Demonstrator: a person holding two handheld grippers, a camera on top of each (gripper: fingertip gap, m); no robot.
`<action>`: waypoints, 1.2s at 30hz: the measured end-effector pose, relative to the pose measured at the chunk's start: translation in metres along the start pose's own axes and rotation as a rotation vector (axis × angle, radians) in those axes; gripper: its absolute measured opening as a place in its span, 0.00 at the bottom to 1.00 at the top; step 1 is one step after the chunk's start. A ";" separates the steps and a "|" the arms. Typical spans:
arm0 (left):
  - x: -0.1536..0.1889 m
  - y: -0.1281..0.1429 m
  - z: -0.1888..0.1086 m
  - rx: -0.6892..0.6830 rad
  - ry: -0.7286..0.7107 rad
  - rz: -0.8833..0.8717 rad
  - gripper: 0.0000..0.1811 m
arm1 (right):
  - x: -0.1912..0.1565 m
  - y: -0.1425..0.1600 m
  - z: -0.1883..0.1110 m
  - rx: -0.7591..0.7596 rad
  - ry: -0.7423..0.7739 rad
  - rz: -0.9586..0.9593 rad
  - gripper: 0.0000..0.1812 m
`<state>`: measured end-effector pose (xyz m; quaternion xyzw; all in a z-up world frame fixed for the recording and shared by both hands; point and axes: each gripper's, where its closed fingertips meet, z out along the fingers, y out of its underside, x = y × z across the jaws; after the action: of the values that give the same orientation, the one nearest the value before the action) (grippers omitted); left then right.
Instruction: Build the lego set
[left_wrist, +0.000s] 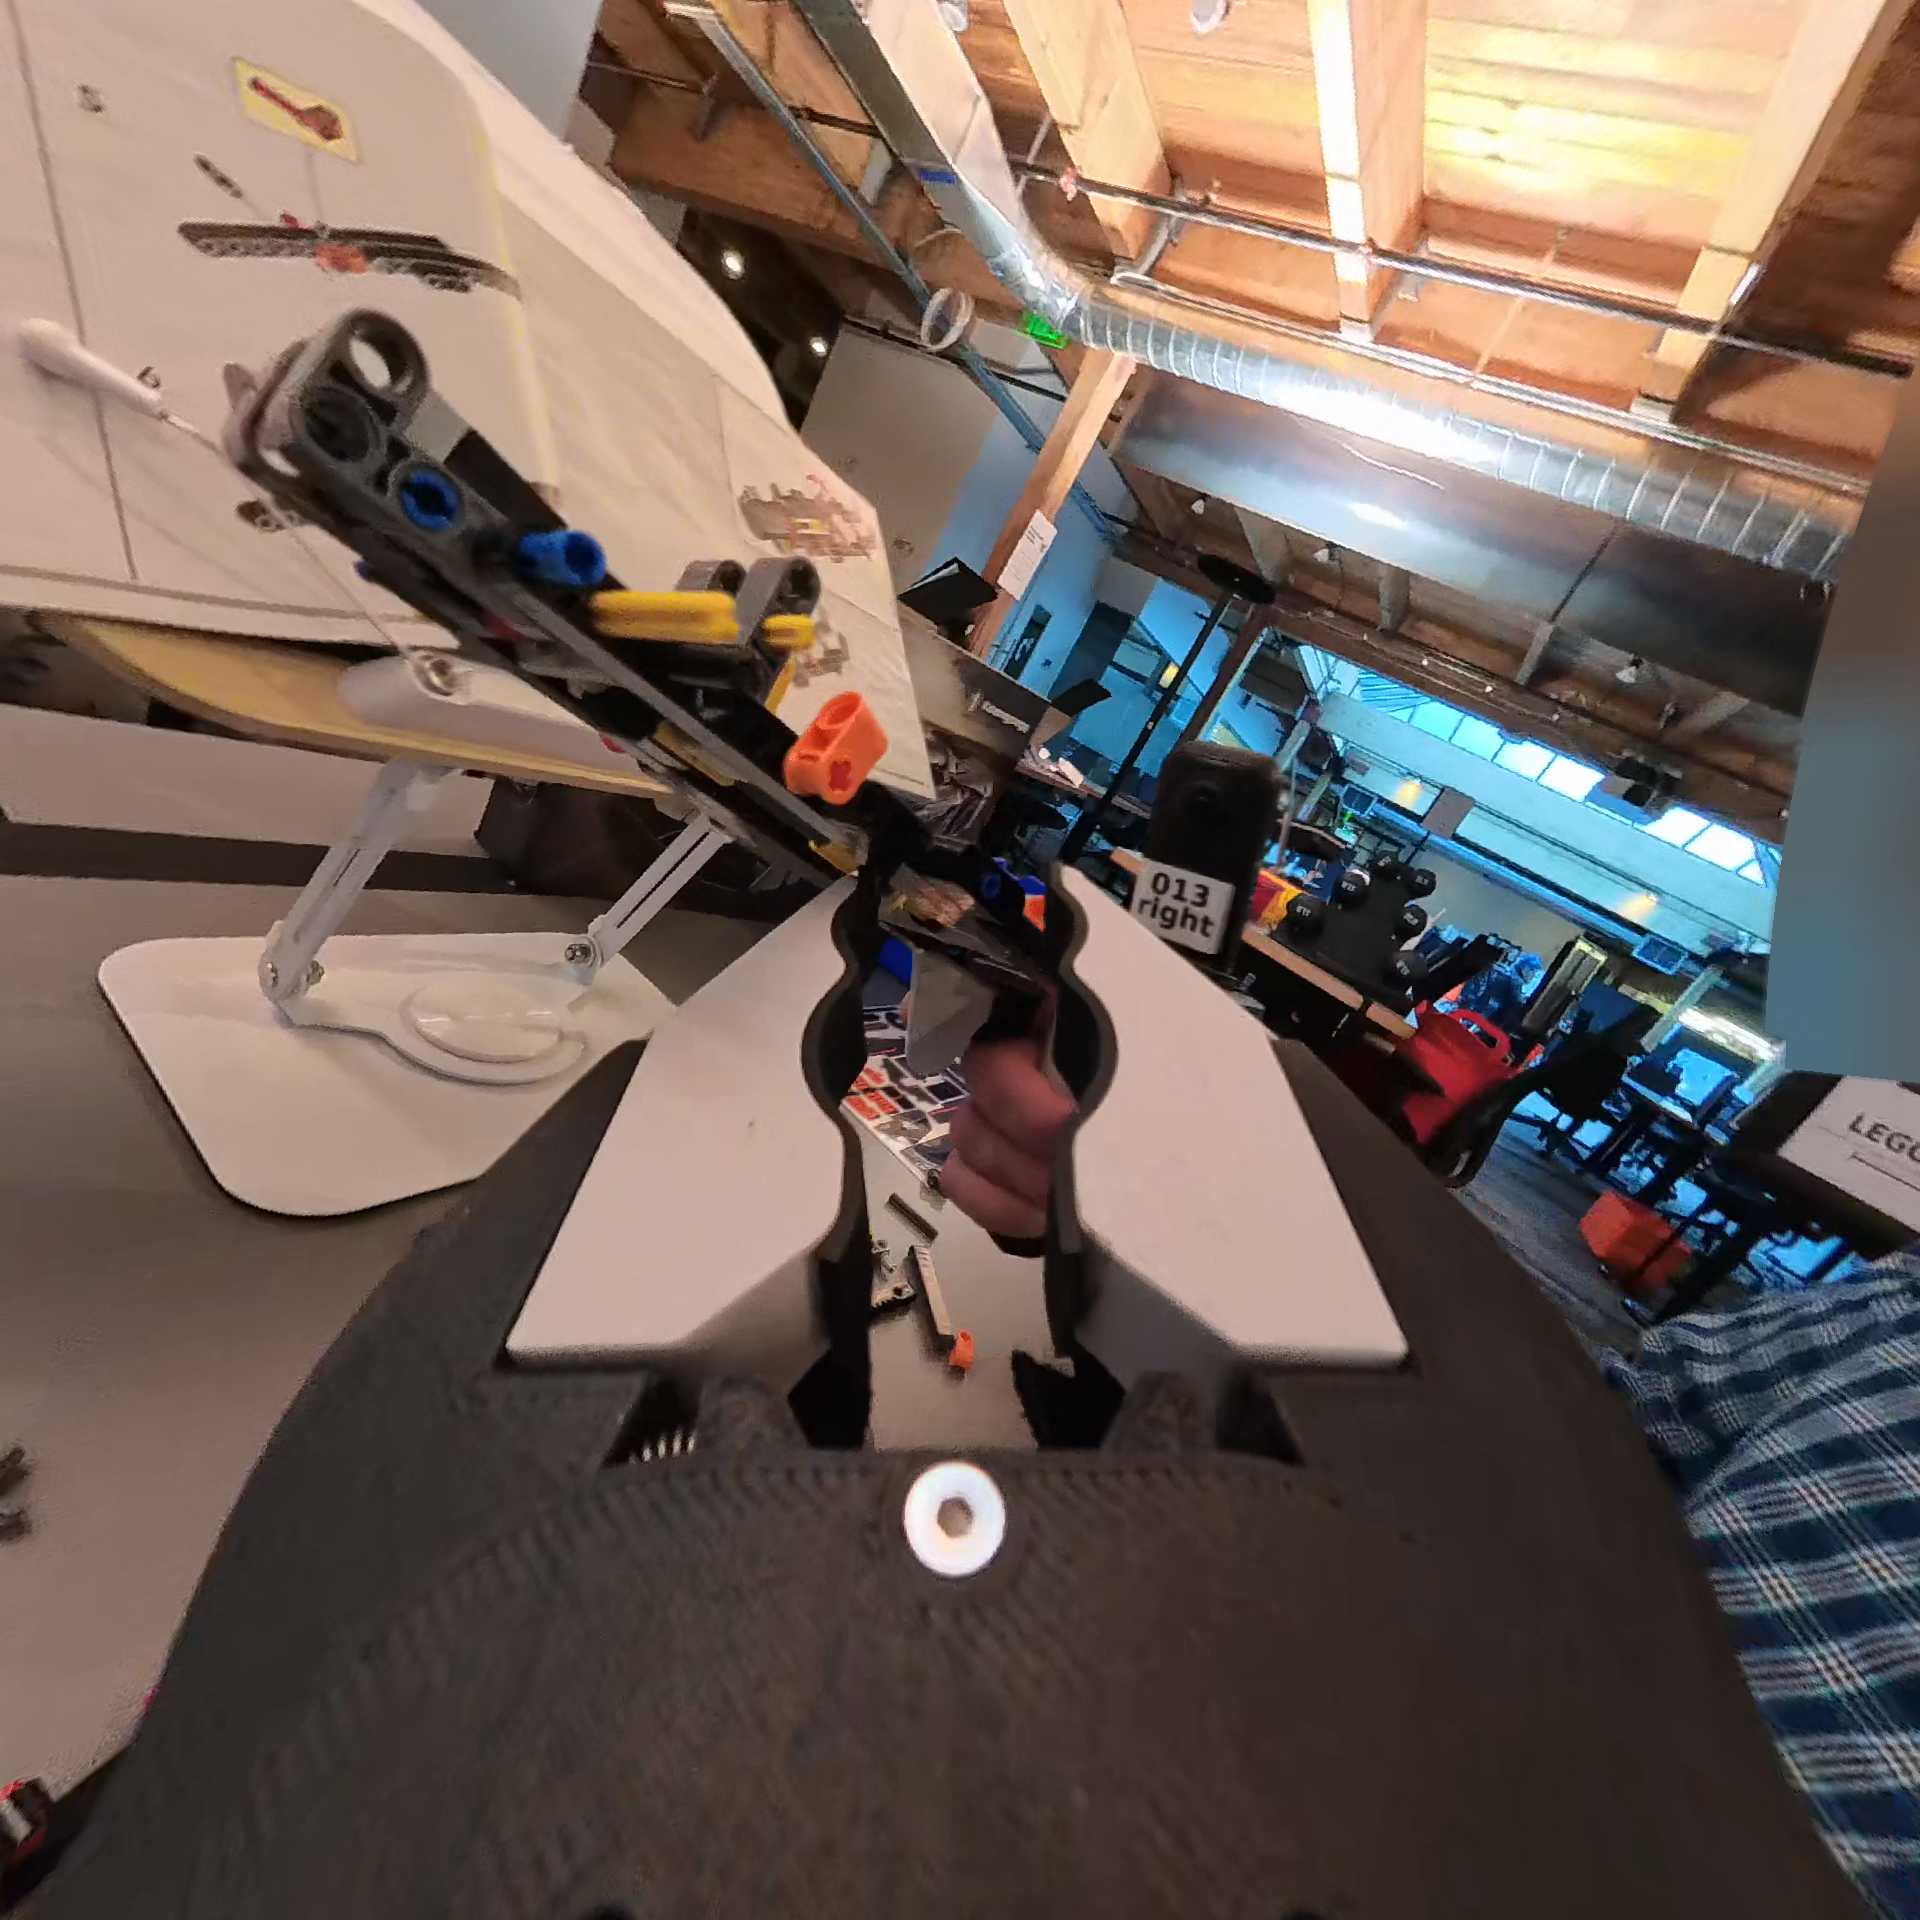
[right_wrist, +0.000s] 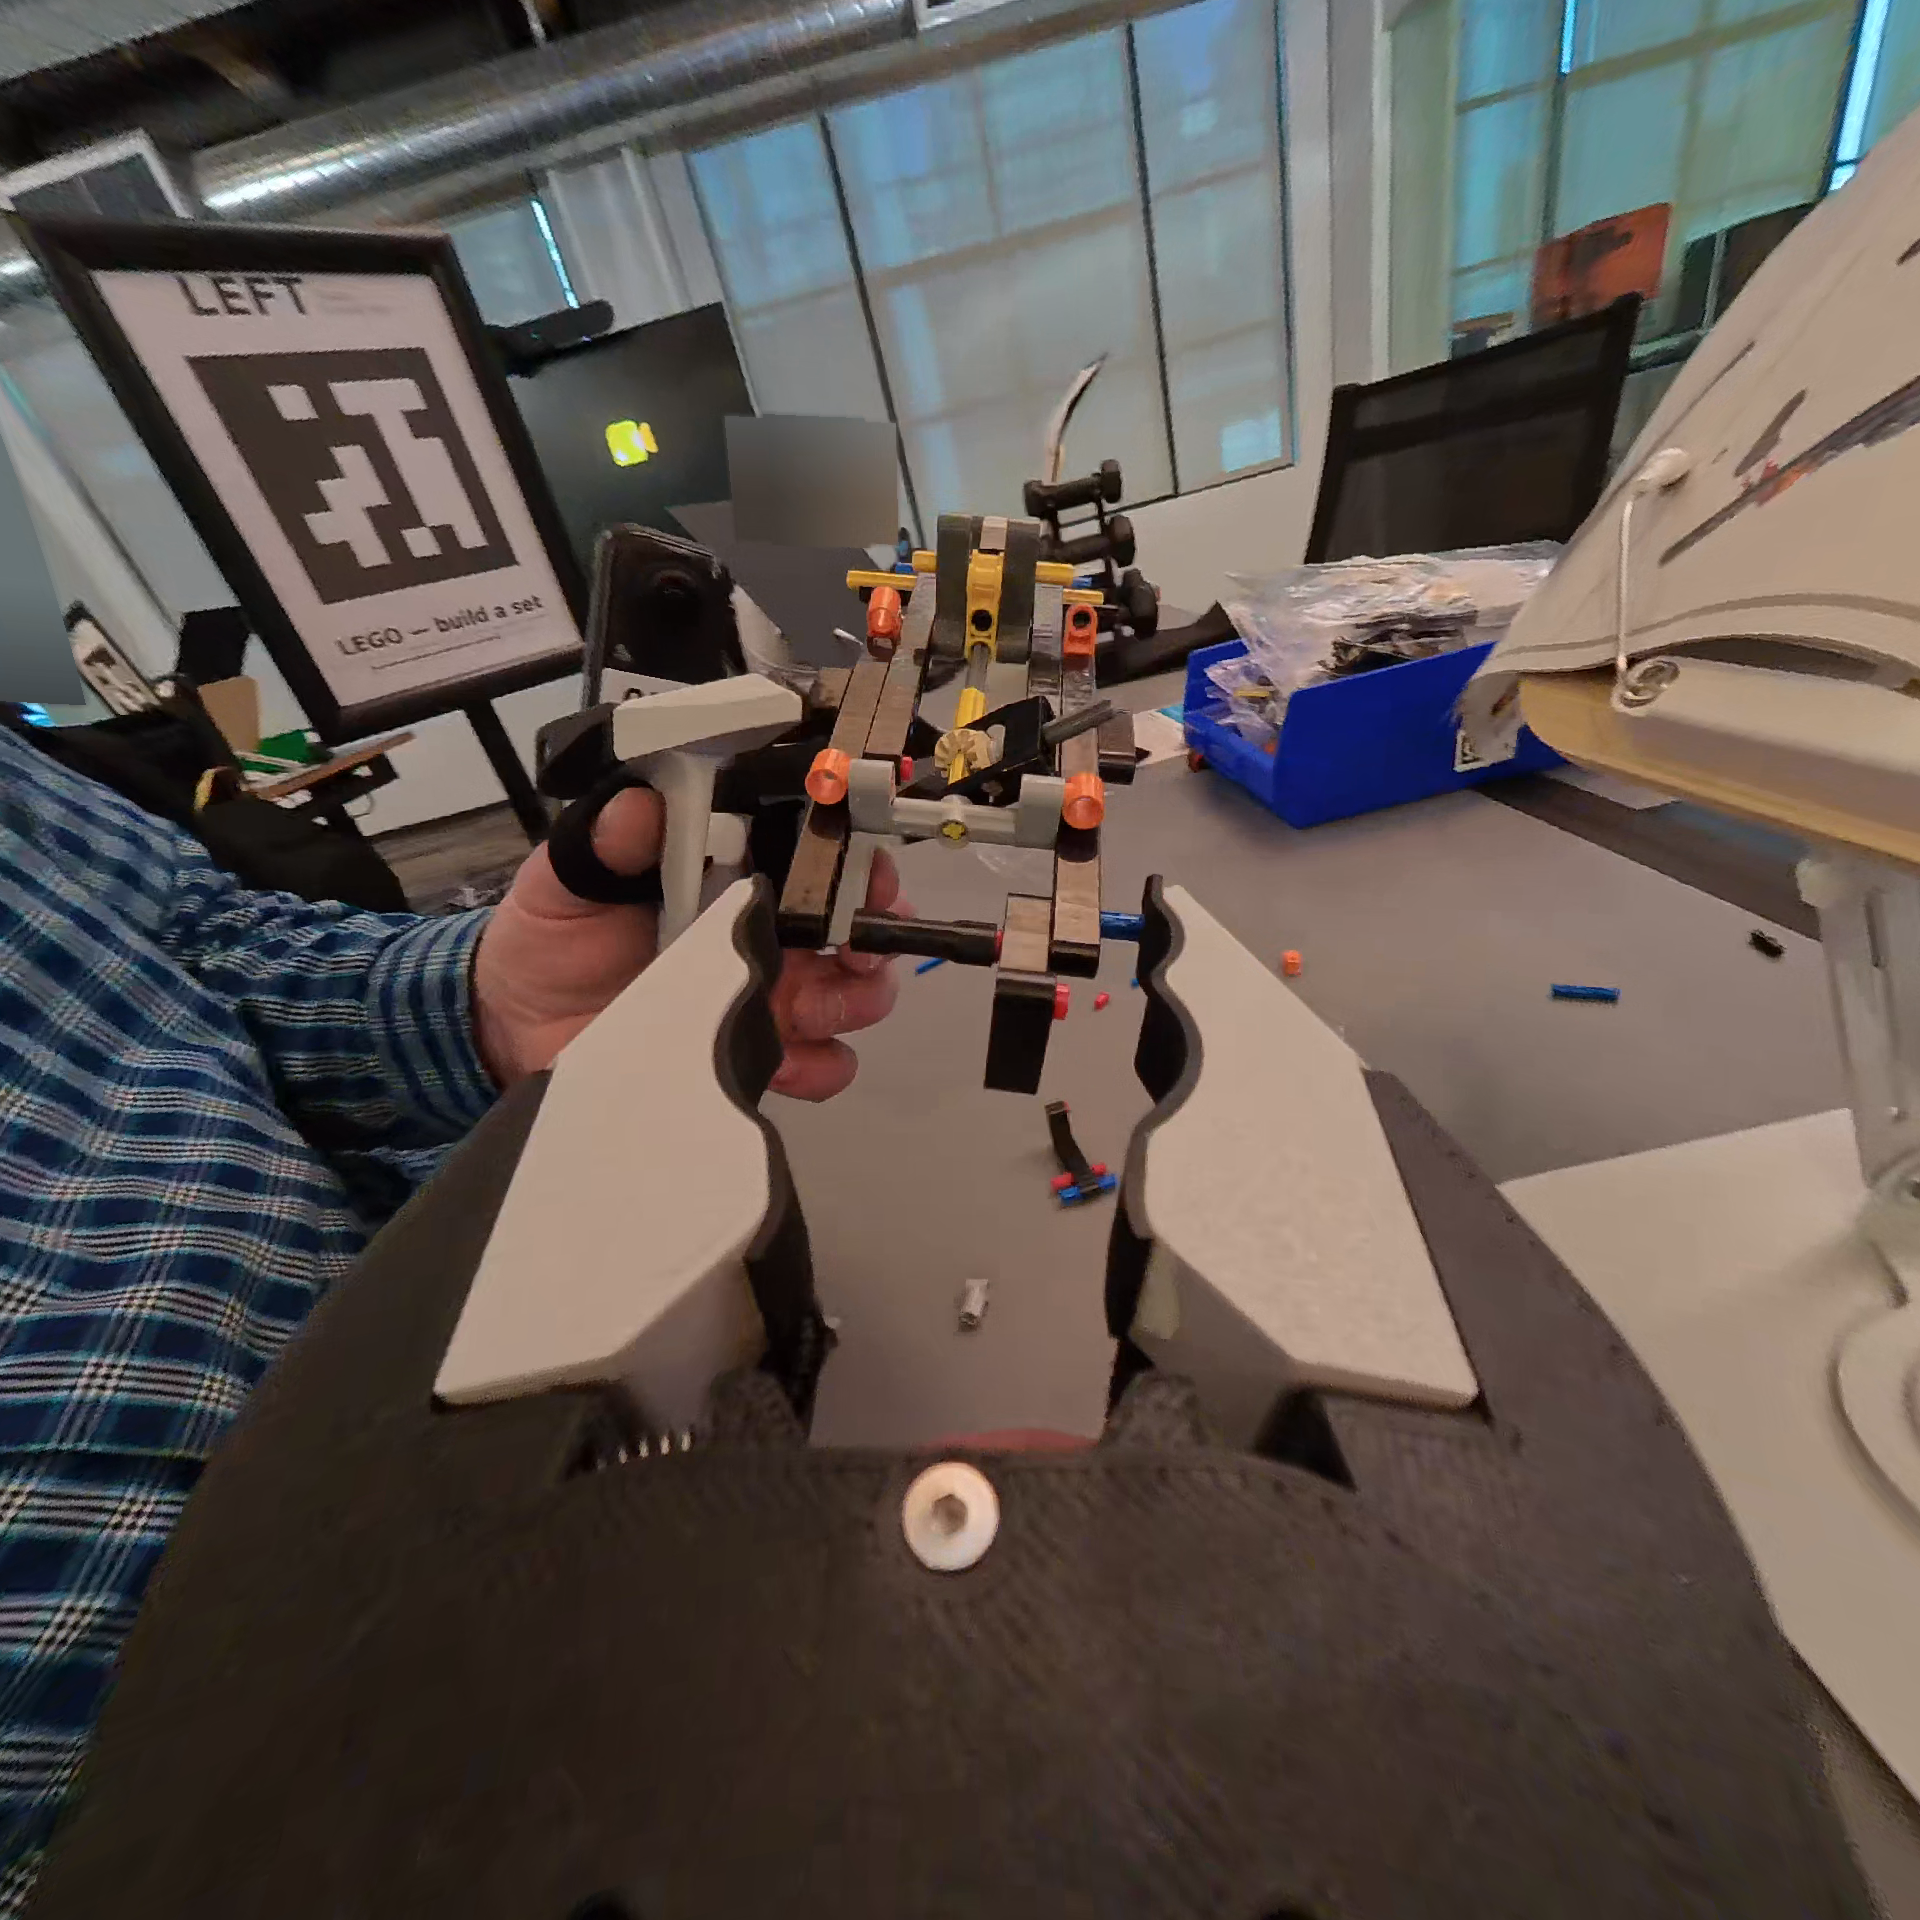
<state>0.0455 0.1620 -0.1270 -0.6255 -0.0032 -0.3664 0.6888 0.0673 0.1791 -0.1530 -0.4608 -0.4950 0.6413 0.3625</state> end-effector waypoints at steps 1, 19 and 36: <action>0.002 -0.001 -0.002 0.006 0.010 0.007 0.18 | -0.003 -0.001 0.000 0.007 -0.020 0.002 0.37; 0.015 -0.007 -0.027 0.011 0.108 0.011 0.16 | -0.018 -0.002 -0.008 0.008 -0.184 -0.052 0.38; 0.020 -0.010 -0.028 0.082 0.138 -0.003 0.10 | -0.021 0.002 -0.007 -0.039 -0.268 -0.041 0.39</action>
<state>0.0425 0.1279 -0.1152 -0.5702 0.0283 -0.4092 0.7117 0.0799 0.1617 -0.1506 -0.3680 -0.5607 0.6797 0.2969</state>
